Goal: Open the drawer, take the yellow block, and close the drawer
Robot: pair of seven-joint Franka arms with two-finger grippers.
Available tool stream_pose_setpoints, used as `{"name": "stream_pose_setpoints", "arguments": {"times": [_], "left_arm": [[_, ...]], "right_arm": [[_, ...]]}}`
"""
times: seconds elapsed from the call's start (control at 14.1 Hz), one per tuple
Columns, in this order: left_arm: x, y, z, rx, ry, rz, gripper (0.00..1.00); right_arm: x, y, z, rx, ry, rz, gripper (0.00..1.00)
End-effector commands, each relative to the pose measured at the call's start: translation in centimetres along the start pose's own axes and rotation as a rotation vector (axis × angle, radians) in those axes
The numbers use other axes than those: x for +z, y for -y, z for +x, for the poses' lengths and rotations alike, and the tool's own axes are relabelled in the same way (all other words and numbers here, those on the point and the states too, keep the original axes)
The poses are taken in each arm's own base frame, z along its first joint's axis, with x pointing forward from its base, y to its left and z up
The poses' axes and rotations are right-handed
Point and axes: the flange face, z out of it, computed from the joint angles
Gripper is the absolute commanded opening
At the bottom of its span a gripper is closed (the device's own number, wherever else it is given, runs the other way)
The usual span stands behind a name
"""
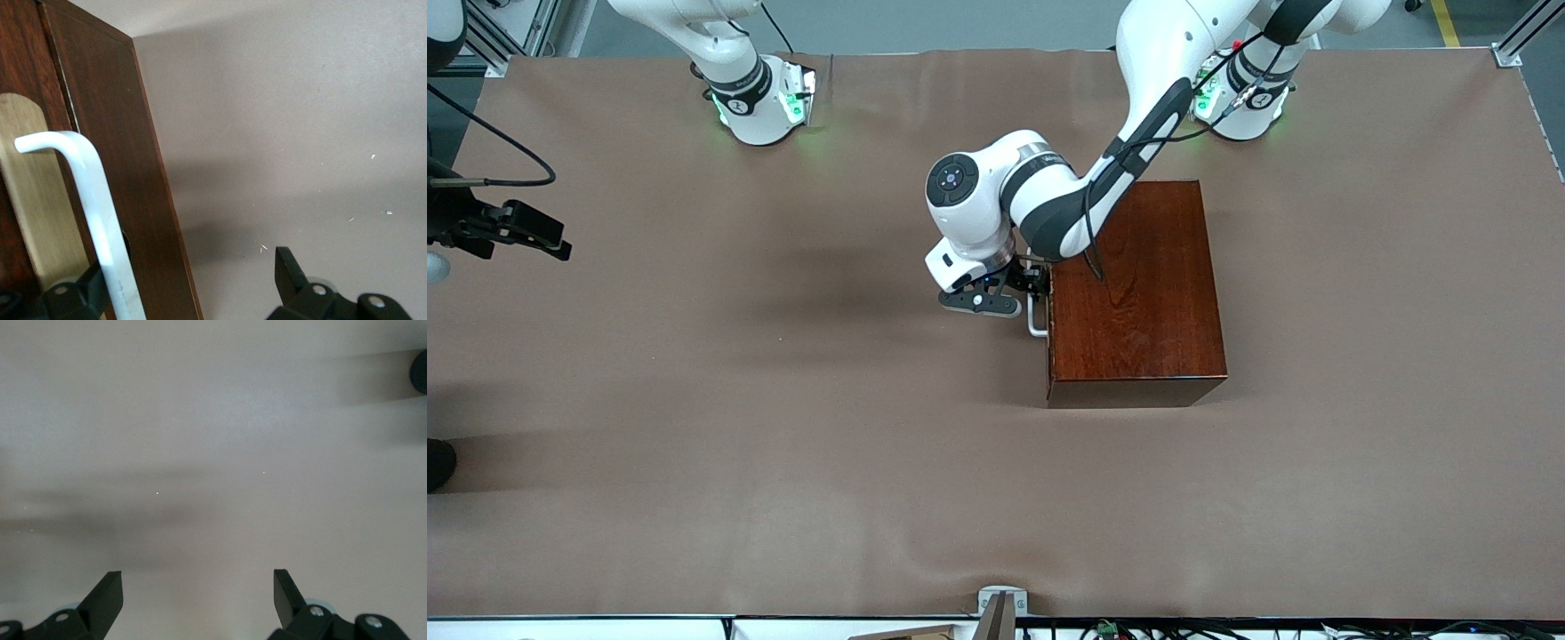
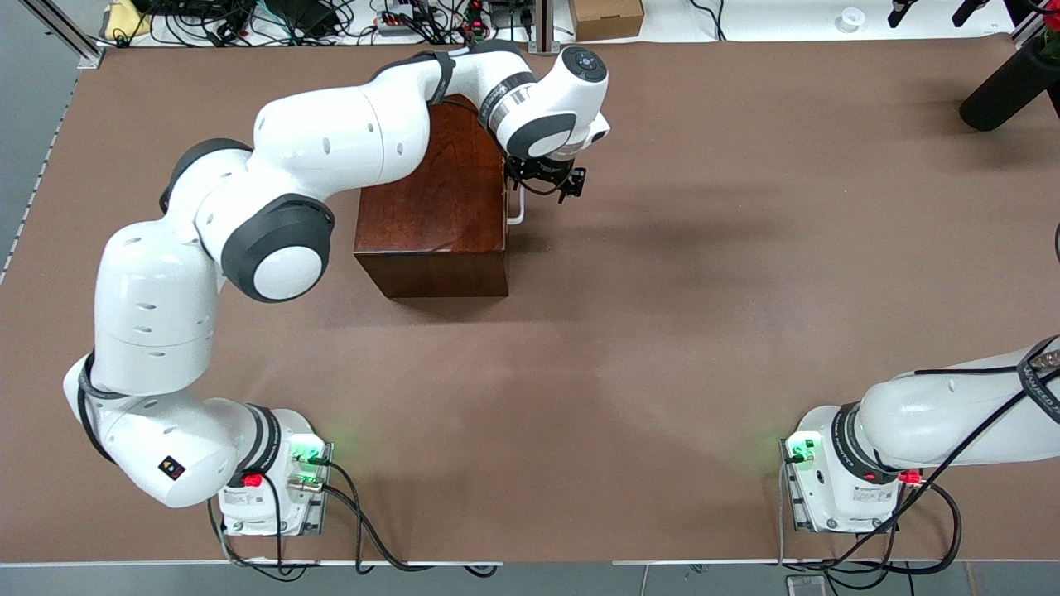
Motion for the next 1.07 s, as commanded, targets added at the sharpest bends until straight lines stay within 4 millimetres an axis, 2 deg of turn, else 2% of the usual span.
{"name": "stream_pose_setpoints", "arguments": {"times": [0.0, 0.21, 0.57, 1.0], "left_arm": [[-0.7, -1.0, 0.5, 0.008, -0.045, 0.006, 1.0], [-0.9, -2.2, 0.1, 0.022, -0.072, -0.022, 1.0], [-1.7, -2.8, 0.3, 0.022, -0.104, -0.069, 1.0], [-2.5, -4.1, -0.4, 0.0, -0.122, -0.1, 1.0]], "right_arm": [[-0.4, 0.1, 0.2, 0.013, -0.005, -0.008, 1.0], [-0.4, 0.1, 0.2, 0.013, -0.005, -0.008, 1.0], [-0.3, 0.1, 0.3, 0.013, -0.003, -0.008, 1.0], [-0.3, 0.1, 0.3, 0.013, -0.003, -0.008, 1.0]]}}
